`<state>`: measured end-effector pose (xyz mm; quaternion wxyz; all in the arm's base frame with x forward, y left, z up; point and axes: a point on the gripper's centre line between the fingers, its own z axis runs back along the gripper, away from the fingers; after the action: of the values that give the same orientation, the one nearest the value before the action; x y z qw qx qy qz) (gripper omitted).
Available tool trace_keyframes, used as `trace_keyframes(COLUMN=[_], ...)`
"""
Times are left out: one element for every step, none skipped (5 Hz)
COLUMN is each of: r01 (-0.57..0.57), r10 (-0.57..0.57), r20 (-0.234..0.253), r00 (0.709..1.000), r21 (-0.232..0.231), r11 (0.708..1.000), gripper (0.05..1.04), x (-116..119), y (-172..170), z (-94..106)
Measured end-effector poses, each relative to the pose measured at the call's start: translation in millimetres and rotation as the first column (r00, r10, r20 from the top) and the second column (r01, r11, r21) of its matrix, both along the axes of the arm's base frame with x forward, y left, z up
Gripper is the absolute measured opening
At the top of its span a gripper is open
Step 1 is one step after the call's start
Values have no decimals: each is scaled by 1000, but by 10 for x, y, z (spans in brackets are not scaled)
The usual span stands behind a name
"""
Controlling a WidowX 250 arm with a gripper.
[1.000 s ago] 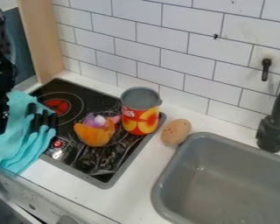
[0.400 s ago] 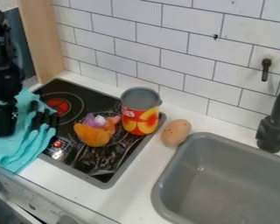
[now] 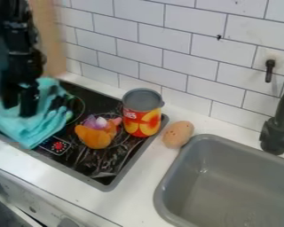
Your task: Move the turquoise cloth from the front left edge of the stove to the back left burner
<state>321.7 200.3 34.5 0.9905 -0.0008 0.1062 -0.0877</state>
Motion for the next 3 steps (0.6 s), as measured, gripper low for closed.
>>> trace_keyframes(r01=[-6, -5, -41], r10=[6, 7, 43], r20=[27, 28, 32], r00=[1000, 1000, 999], r21=[-34, -63, -55], r11=[999, 998, 998], gripper=[1005, 1004, 1004], x=[271, 437, 433], y=[-25, -90, -110], z=[8, 8, 30])
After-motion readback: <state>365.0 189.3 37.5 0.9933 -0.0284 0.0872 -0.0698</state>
